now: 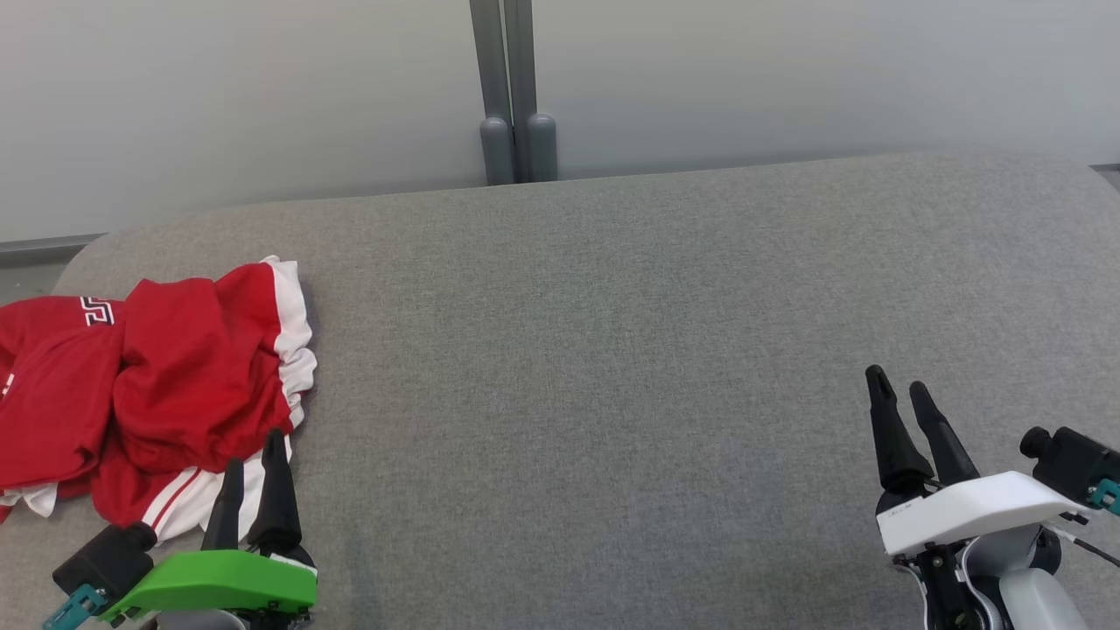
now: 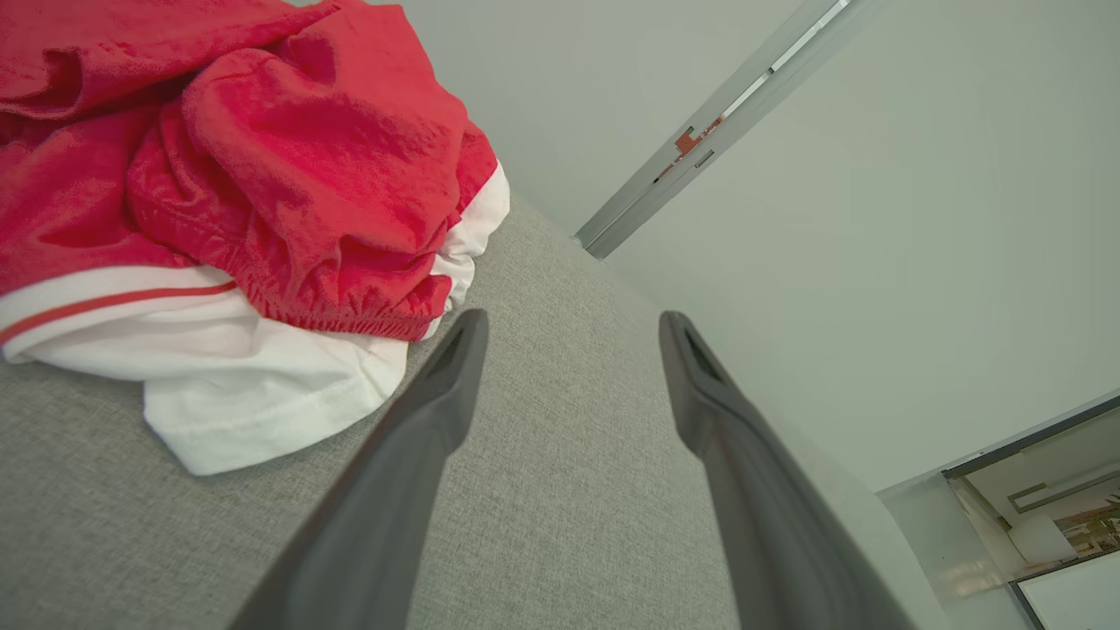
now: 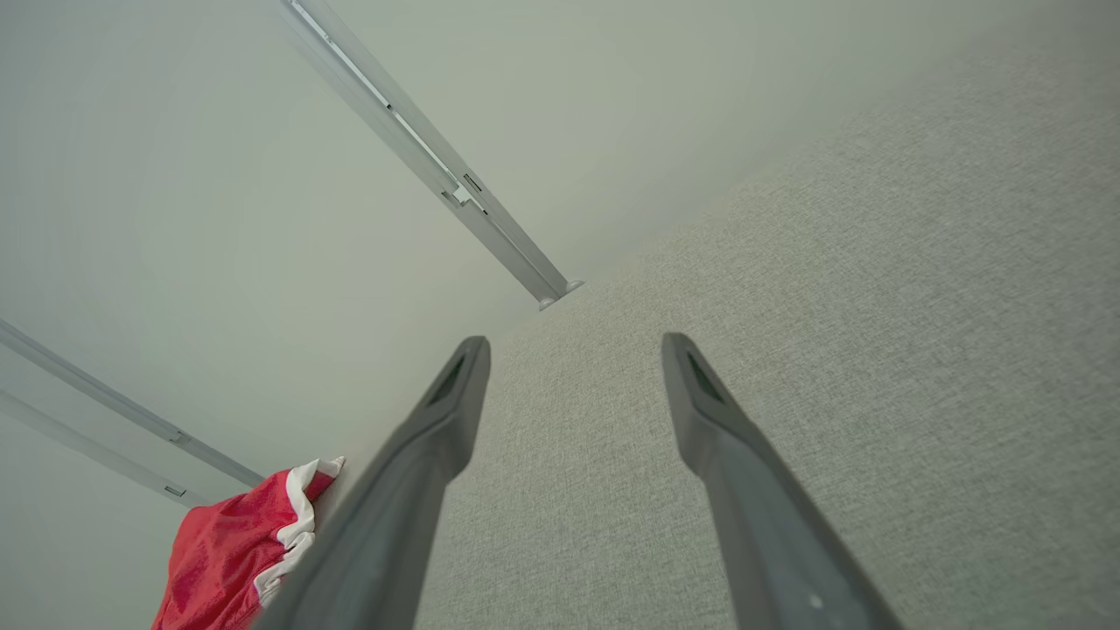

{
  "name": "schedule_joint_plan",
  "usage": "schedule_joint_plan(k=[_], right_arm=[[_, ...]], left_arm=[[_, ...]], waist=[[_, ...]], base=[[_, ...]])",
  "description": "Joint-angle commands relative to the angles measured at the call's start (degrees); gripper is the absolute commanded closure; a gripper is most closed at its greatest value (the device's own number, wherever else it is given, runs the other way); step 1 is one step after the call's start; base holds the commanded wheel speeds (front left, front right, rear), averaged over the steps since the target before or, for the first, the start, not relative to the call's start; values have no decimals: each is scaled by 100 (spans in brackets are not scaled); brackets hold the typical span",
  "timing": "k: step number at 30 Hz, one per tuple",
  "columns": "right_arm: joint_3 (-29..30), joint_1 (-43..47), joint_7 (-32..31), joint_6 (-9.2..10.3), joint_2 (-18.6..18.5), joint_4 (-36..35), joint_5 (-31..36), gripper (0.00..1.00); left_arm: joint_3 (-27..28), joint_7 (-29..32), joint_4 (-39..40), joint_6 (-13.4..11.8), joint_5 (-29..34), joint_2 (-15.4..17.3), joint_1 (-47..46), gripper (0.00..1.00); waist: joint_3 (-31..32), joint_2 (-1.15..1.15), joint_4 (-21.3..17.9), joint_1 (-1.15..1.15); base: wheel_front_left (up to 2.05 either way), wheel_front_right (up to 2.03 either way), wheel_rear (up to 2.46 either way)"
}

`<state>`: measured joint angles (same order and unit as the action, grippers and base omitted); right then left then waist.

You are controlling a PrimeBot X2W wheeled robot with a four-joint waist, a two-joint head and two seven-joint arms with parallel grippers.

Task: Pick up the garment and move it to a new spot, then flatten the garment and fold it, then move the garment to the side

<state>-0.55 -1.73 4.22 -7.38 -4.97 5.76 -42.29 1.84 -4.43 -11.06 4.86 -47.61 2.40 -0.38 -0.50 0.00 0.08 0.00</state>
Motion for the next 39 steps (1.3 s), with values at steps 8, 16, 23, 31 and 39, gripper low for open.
schedule_joint_plan(k=[8, 16, 23, 31, 39], right_arm=[[-92, -49, 205, -13, -101, -103, 834, 0], [-115, 17, 334, -14, -119, -127, 1411, 0], [-141, 76, 439, -15, -131, -118, 1852, 0], [-154, 110, 561, -15, -142, -128, 2349, 0], [-112, 163, 666, -16, -142, -148, 2790, 0]], left_arm=[[41, -186, 94, -56, 850, 65, 57, 0], [81, -315, 89, -58, 1392, 70, 149, 0], [95, -420, 94, -32, 1852, 78, 188, 0], [152, -538, 122, -40, 2331, 90, 260, 0], [163, -643, 137, -44, 2785, 90, 322, 0]], waist=[[2, 0, 1, 0], [12, 0, 25, 0], [10, 0, 32, 0], [18, 0, 19, 0], [31, 0, 23, 0]], base=[[0, 0, 0], [0, 0, 0], [0, 0, 0], [0, 0, 0], [0, 0, 0]])
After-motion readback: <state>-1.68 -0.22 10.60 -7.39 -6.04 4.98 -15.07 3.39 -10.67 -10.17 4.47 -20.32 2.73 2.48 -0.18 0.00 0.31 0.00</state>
